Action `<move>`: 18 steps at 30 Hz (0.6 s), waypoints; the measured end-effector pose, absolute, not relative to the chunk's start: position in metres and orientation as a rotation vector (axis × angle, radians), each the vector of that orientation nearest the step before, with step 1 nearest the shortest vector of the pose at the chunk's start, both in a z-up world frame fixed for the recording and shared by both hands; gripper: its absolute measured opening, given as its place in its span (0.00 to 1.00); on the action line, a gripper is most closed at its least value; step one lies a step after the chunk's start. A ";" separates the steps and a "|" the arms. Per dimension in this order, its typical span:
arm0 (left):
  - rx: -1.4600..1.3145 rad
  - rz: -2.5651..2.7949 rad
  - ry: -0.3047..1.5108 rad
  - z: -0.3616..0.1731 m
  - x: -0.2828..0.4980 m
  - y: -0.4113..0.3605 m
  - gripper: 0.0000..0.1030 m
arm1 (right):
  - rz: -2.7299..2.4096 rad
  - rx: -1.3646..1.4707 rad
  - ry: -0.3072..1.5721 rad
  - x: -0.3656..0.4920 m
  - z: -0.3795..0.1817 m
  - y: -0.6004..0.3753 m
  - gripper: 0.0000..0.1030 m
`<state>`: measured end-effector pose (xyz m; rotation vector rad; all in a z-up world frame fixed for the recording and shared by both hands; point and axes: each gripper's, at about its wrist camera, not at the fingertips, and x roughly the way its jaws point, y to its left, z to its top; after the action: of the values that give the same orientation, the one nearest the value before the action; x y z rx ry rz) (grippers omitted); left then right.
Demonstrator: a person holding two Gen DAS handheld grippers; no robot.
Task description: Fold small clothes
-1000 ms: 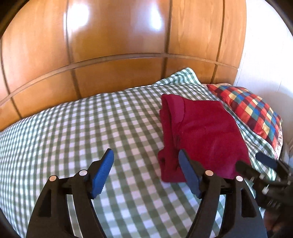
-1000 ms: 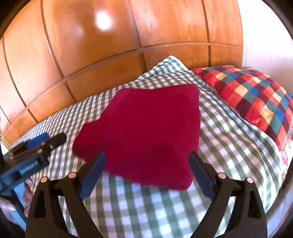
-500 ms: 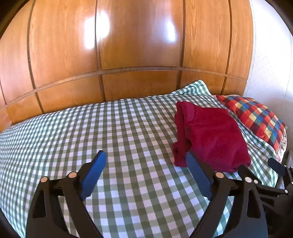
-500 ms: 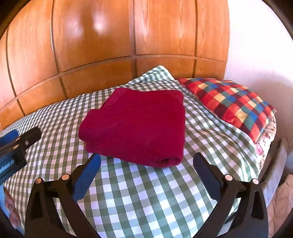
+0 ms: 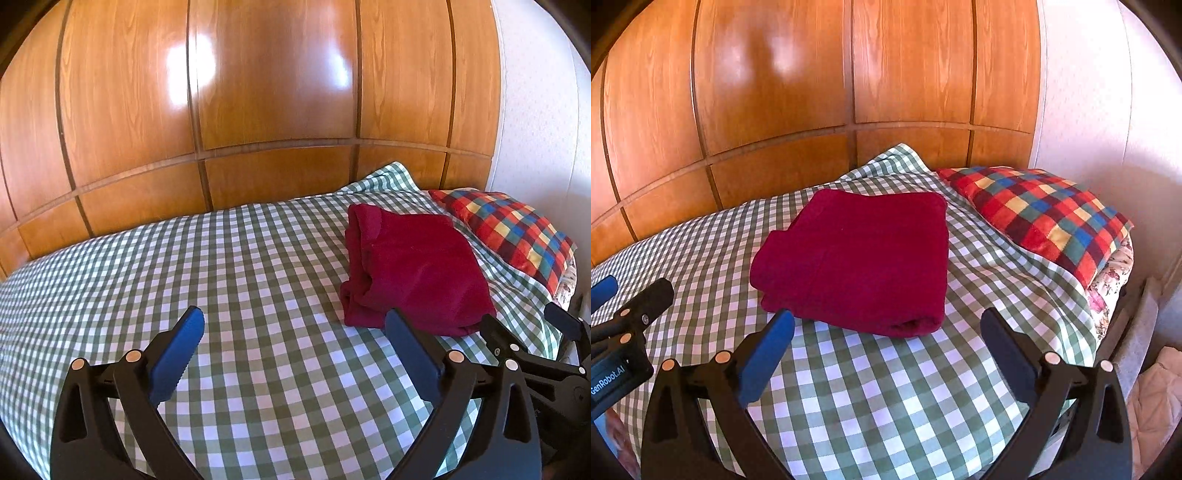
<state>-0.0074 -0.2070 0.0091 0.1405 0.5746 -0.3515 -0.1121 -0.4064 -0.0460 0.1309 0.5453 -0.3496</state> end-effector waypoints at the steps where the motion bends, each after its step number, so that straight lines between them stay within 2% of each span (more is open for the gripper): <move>1: 0.141 -0.350 0.571 0.010 -0.008 -0.207 0.95 | -0.350 0.131 0.546 -0.112 -0.046 -0.406 0.98; 18: 0.126 -0.354 0.555 0.017 -0.007 -0.205 0.95 | -0.362 0.122 0.537 -0.117 -0.043 -0.402 0.98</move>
<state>-0.0068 -0.2050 0.0168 0.1256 0.5549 -0.3539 -0.1168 -0.4022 -0.0434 0.1225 0.5367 -0.3617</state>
